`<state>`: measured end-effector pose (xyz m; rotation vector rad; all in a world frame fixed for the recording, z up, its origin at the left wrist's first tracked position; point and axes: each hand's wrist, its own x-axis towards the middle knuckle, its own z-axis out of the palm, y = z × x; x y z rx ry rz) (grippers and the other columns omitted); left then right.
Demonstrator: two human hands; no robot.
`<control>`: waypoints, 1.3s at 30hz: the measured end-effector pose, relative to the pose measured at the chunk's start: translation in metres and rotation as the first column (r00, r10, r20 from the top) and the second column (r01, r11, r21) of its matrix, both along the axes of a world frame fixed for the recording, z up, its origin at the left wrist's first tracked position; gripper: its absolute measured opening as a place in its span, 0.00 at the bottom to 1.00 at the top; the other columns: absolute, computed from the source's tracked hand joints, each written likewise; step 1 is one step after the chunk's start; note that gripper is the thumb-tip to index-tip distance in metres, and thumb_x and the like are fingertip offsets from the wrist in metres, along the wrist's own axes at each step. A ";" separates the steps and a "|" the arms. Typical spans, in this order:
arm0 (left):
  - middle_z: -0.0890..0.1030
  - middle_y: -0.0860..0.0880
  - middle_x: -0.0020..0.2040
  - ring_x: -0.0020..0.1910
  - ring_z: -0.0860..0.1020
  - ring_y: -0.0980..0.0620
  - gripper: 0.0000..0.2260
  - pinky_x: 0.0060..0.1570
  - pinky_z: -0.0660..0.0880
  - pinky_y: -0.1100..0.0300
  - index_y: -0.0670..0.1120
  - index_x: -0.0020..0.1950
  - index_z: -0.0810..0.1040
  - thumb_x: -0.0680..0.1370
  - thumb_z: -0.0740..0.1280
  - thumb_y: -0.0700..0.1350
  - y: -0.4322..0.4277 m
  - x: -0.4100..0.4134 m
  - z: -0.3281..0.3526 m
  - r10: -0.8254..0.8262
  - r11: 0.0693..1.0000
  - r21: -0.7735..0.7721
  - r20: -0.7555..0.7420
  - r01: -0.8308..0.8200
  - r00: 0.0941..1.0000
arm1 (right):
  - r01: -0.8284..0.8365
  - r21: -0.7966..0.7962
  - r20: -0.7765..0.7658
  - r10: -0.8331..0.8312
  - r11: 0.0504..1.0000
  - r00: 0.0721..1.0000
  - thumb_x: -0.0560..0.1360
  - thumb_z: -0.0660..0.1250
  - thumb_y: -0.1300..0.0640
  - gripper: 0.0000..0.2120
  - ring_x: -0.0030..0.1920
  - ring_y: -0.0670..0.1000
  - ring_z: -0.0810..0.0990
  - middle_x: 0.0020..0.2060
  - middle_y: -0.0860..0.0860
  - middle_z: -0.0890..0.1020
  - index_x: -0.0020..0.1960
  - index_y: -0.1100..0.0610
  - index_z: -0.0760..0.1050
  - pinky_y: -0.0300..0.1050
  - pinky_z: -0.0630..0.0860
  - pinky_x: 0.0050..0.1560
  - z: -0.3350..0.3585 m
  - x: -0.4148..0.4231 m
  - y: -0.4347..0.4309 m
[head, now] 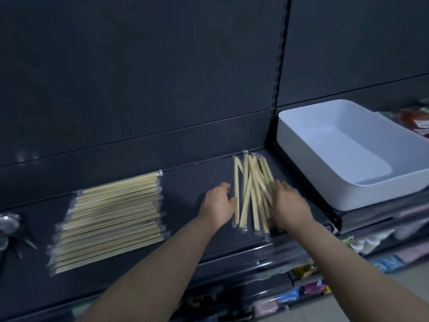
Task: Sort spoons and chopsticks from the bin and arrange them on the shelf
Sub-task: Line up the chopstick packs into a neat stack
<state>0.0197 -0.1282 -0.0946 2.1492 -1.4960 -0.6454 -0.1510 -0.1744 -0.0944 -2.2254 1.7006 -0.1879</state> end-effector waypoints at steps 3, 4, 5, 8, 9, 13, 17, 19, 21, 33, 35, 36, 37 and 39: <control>0.79 0.45 0.60 0.57 0.78 0.48 0.17 0.56 0.74 0.58 0.43 0.66 0.73 0.79 0.65 0.46 -0.020 -0.018 0.005 0.106 0.994 0.011 -0.070 -0.106 0.992 | -0.123 0.021 -0.015 0.124 0.992 0.992 0.74 0.58 0.66 0.08 0.58 0.58 0.73 0.55 0.55 0.78 0.51 0.56 0.68 0.45 0.65 0.46 -0.005 -0.008 -0.013; 0.80 0.46 0.56 0.53 0.78 0.48 0.15 0.53 0.74 0.57 0.44 0.63 0.74 0.79 0.65 0.48 -0.025 -0.023 0.007 0.135 0.991 0.023 -0.072 -0.134 0.988 | -0.175 0.019 0.004 0.175 0.984 0.985 0.75 0.58 0.65 0.10 0.60 0.58 0.73 0.56 0.54 0.78 0.54 0.56 0.71 0.45 0.67 0.48 -0.007 -0.009 -0.016; 0.80 0.47 0.52 0.50 0.77 0.49 0.15 0.50 0.75 0.56 0.45 0.60 0.73 0.78 0.65 0.51 -0.029 -0.027 0.010 0.159 0.987 0.039 -0.058 -0.157 0.986 | -0.219 0.032 0.029 0.218 0.975 0.976 0.76 0.56 0.64 0.16 0.62 0.57 0.72 0.59 0.53 0.78 0.61 0.54 0.73 0.47 0.70 0.52 -0.008 -0.009 -0.017; 0.76 0.51 0.44 0.42 0.75 0.50 0.24 0.37 0.71 0.57 0.43 0.59 0.70 0.75 0.66 0.61 -0.041 -0.037 0.019 0.211 0.970 0.111 0.049 -0.215 0.976 | -0.266 0.050 0.067 0.263 0.963 0.963 0.78 0.54 0.66 0.26 0.68 0.53 0.68 0.68 0.50 0.73 0.74 0.49 0.66 0.49 0.68 0.64 -0.007 -0.012 -0.019; 0.73 0.52 0.41 0.39 0.74 0.51 0.24 0.34 0.69 0.58 0.44 0.56 0.70 0.75 0.66 0.62 -0.044 -0.040 0.021 0.215 0.965 0.136 0.082 -0.225 0.973 | -0.271 0.045 0.073 0.267 0.962 0.961 0.78 0.55 0.66 0.27 0.69 0.52 0.68 0.69 0.49 0.73 0.74 0.49 0.65 0.49 0.68 0.65 -0.007 -0.013 -0.020; 0.72 0.51 0.34 0.31 0.71 0.53 0.18 0.27 0.65 0.61 0.46 0.38 0.69 0.73 0.71 0.58 -0.057 -0.044 0.023 0.235 0.948 0.198 0.100 -0.251 0.967 | -0.286 0.058 0.082 0.281 0.957 0.956 0.76 0.56 0.68 0.29 0.67 0.52 0.71 0.68 0.51 0.73 0.74 0.50 0.64 0.47 0.70 0.64 -0.005 -0.014 -0.022; 0.74 0.50 0.35 0.32 0.73 0.52 0.10 0.31 0.68 0.62 0.46 0.39 0.70 0.74 0.68 0.48 -0.064 -0.042 0.018 0.292 0.934 0.212 0.002 -0.286 0.956 | -0.296 0.054 0.088 0.291 0.954 0.953 0.75 0.56 0.67 0.29 0.64 0.54 0.74 0.66 0.53 0.75 0.74 0.50 0.65 0.45 0.72 0.62 -0.001 -0.013 -0.024; 0.74 0.49 0.37 0.35 0.74 0.52 0.07 0.34 0.70 0.61 0.45 0.43 0.71 0.76 0.66 0.47 -0.064 -0.039 0.016 0.337 0.928 0.189 -0.057 -0.321 0.940 | -0.297 0.049 0.080 0.293 0.954 0.953 0.76 0.56 0.67 0.28 0.64 0.54 0.74 0.65 0.53 0.76 0.74 0.50 0.65 0.44 0.72 0.61 0.001 -0.013 -0.023; 0.73 0.48 0.39 0.36 0.72 0.52 0.06 0.36 0.69 0.59 0.43 0.48 0.70 0.78 0.62 0.46 -0.061 -0.036 0.017 0.391 0.915 0.182 -0.167 -0.361 0.905 | -0.298 0.050 0.069 0.295 0.953 0.953 0.76 0.56 0.66 0.27 0.63 0.54 0.75 0.65 0.53 0.76 0.73 0.50 0.66 0.44 0.72 0.61 0.003 -0.012 -0.022; 0.82 0.51 0.45 0.47 0.80 0.57 0.07 0.46 0.76 0.66 0.43 0.58 0.75 0.81 0.62 0.41 -0.022 -0.010 0.075 -0.033 0.897 -0.348 -0.668 -0.273 0.743 | -0.369 0.218 0.711 0.112 0.903 0.694 0.73 0.72 0.52 0.23 0.52 0.51 0.81 0.54 0.50 0.80 0.65 0.51 0.70 0.46 0.79 0.50 0.039 0.043 -0.006; 0.82 0.49 0.49 0.52 0.80 0.54 0.06 0.52 0.76 0.61 0.47 0.56 0.76 0.79 0.64 0.44 -0.016 -0.011 0.079 -0.085 0.900 -0.377 -0.647 -0.220 0.758 | -0.332 0.181 0.763 0.081 0.926 0.642 0.76 0.68 0.56 0.11 0.42 0.48 0.80 0.44 0.50 0.81 0.58 0.52 0.73 0.43 0.77 0.38 0.029 0.056 -0.003; 0.82 0.47 0.52 0.54 0.79 0.52 0.07 0.54 0.76 0.58 0.50 0.55 0.76 0.77 0.66 0.47 -0.014 -0.010 0.080 -0.096 0.904 -0.377 -0.637 -0.201 0.765 | -0.334 0.165 0.772 0.090 0.928 0.629 0.77 0.66 0.57 0.09 0.41 0.46 0.78 0.43 0.48 0.80 0.57 0.52 0.73 0.39 0.74 0.38 0.023 0.061 -0.001; 0.81 0.46 0.54 0.56 0.79 0.52 0.09 0.55 0.76 0.57 0.53 0.54 0.75 0.74 0.66 0.49 -0.012 -0.010 0.080 -0.096 0.909 -0.371 -0.632 -0.192 0.769 | -0.349 0.154 0.775 0.106 0.924 0.622 0.78 0.65 0.58 0.08 0.41 0.44 0.78 0.42 0.46 0.80 0.56 0.52 0.73 0.37 0.71 0.38 0.018 0.064 0.000; 0.81 0.44 0.56 0.56 0.79 0.52 0.11 0.54 0.75 0.58 0.54 0.55 0.74 0.73 0.67 0.50 -0.009 -0.006 0.077 -0.074 0.917 -0.348 -0.631 -0.196 0.773 | -0.365 0.158 0.776 0.113 0.917 0.621 0.78 0.65 0.58 0.07 0.40 0.45 0.77 0.41 0.46 0.79 0.56 0.52 0.72 0.38 0.71 0.38 0.008 0.066 0.003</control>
